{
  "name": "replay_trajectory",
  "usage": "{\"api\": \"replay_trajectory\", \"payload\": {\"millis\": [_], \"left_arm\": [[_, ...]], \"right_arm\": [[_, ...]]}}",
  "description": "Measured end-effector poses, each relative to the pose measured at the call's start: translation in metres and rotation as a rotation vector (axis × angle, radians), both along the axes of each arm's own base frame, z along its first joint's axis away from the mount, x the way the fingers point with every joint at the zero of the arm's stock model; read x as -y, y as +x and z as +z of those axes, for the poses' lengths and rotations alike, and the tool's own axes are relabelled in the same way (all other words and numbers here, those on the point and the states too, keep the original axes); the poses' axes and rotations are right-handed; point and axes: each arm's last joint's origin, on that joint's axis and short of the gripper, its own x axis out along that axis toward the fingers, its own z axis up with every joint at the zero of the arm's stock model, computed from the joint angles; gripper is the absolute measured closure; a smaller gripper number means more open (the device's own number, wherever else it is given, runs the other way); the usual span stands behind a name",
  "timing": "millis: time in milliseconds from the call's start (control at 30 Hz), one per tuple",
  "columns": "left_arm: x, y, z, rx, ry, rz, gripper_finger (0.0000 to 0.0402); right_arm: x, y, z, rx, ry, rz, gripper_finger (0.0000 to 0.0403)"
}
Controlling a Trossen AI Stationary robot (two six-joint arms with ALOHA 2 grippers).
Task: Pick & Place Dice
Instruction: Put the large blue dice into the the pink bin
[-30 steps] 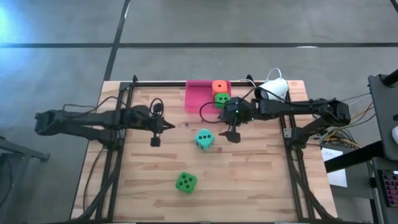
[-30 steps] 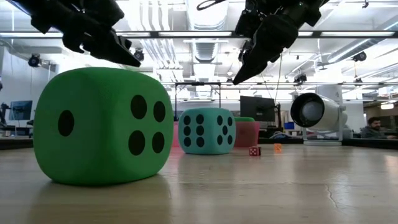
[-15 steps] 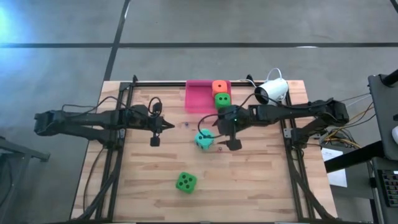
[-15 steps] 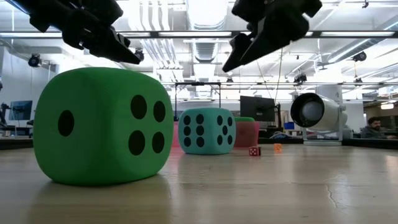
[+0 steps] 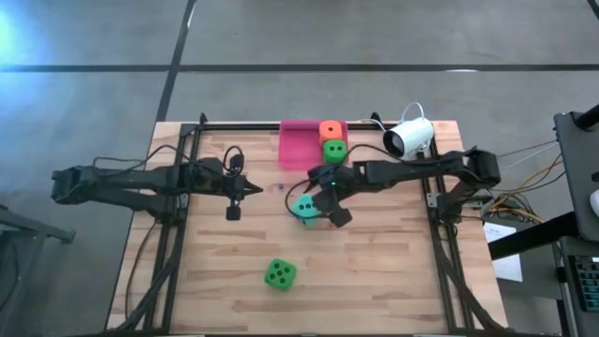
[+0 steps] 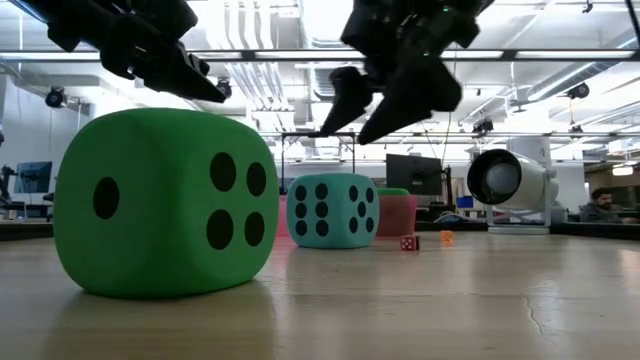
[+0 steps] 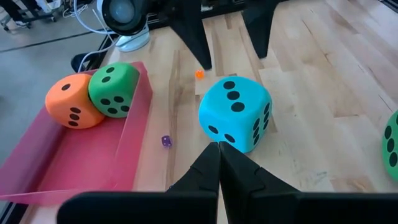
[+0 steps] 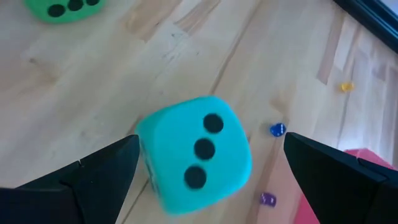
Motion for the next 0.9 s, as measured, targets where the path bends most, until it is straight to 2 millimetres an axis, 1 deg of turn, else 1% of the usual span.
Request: {"api": "replay_trajectory", "payload": {"millis": [100, 233, 400, 500, 600, 733, 900], "left_arm": [[0.000, 0.000, 0.000, -0.001, -0.001, 0.001, 0.0394], [0.000, 0.000, 0.000, 0.001, -0.017, 0.009, 0.0394], [0.000, 0.000, 0.000, 0.001, -0.022, 0.012, 0.0394], [0.000, 0.000, 0.000, 0.001, -0.022, 0.012, 0.0394], [0.000, 0.000, 0.000, -0.002, -0.022, 0.012, 0.0394], [0.000, 0.000, -0.001, -0.007, -0.023, 0.012, 0.0394], [0.000, 0.000, -0.002, -0.012, -0.026, 0.014, 0.0394]], "right_arm": [[0.001, 0.012, -0.003, -0.025, -0.015, 0.019, 0.0007], [0.001, 0.020, -0.009, -0.154, -0.044, 0.073, 0.0007], [0.002, 0.035, -0.003, -0.198, -0.068, 0.122, 0.0007], [0.002, 0.040, -0.004, -0.242, -0.079, 0.155, 0.0007], [0.004, 0.046, -0.003, -0.235, -0.093, 0.172, 0.0007], [0.010, 0.053, -0.008, -0.248, -0.101, 0.178, 0.0007], [0.013, 0.055, -0.012, -0.287, -0.088, 0.189, 0.0007]]}}
